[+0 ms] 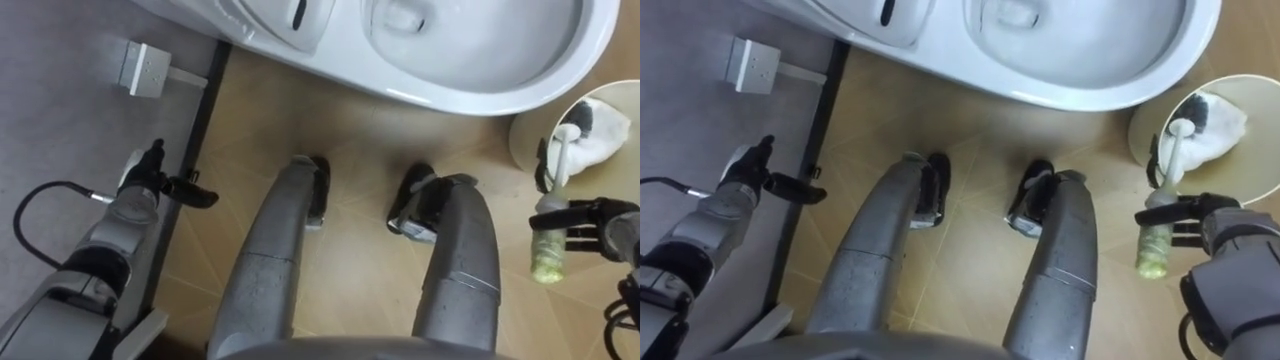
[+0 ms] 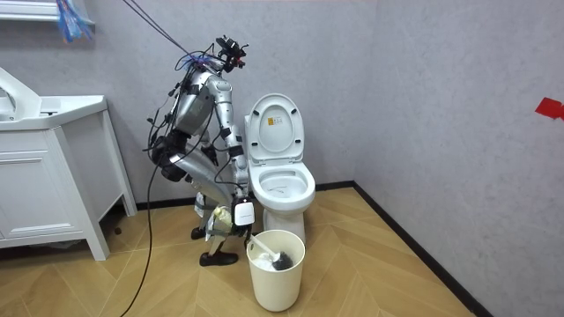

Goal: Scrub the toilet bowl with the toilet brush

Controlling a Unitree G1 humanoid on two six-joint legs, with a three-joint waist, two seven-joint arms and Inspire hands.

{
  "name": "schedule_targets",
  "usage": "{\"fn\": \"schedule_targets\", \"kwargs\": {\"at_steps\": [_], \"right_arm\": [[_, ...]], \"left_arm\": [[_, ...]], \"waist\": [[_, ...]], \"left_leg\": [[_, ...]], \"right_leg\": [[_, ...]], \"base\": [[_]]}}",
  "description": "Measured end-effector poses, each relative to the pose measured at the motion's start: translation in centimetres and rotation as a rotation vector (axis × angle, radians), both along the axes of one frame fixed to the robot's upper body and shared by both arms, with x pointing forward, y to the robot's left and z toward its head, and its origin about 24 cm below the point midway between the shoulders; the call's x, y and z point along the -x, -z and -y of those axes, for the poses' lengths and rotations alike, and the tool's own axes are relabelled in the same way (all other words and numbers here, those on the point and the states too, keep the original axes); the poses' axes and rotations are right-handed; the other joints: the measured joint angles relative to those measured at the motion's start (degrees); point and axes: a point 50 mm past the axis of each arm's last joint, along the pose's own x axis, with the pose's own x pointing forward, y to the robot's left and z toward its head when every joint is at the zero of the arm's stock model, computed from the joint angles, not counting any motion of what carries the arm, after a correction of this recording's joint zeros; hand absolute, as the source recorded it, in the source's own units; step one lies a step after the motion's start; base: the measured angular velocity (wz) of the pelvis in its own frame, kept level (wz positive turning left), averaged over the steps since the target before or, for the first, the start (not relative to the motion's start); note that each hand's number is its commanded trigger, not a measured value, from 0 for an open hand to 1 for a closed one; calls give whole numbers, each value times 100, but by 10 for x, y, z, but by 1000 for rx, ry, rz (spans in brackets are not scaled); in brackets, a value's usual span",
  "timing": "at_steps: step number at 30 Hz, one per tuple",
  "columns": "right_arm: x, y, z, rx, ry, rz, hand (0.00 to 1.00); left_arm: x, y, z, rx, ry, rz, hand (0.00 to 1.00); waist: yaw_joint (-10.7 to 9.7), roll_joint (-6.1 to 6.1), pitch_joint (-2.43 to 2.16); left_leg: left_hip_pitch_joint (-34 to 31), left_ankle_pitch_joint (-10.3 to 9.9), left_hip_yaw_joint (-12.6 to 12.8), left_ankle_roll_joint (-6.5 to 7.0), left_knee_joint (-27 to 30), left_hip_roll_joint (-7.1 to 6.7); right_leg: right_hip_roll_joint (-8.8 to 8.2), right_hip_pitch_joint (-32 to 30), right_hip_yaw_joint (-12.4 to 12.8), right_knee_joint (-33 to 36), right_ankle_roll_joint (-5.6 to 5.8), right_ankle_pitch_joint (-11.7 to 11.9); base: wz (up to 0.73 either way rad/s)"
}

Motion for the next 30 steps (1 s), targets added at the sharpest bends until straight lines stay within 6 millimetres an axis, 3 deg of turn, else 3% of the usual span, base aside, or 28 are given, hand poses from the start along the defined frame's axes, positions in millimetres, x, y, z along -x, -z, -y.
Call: {"fn": "schedule_targets", "kwargs": {"at_steps": [13, 21, 25, 30], "right_arm": [[5, 2, 1, -11, -38, -49, 100], [2, 2, -2, -33, -38, -6, 100], [8, 14, -13, -109, 42, 33, 100], [15, 28, -29, -190, 179, 88, 100]], "left_arm": [[12, 8, 4, 10, 12, -33, 0], [9, 5, 10, 34, 29, -1, 0], [9, 5, 12, 72, 13, 19, 0], [21, 12, 12, 104, -20, 2, 0]], "waist": [[3, -3, 1], [-50, -7, -2], [-115, -4, -6], [-130, -1, -24]], "left_leg": [[171, 31, -101, -39, -79, -11], [256, 31, -146, -42, -93, -14], [532, 42, -202, -56, -234, 29], [1061, 71, -54, -17, -617, 176]], "right_leg": [[36, 221, -62, -112, -9, 12], [47, 346, -98, -149, -9, 11], [150, 678, -146, -392, 29, 63], [345, 1144, -52, -879, 77, 256]], "base": [[0], [1], [-6], [-23]]}}
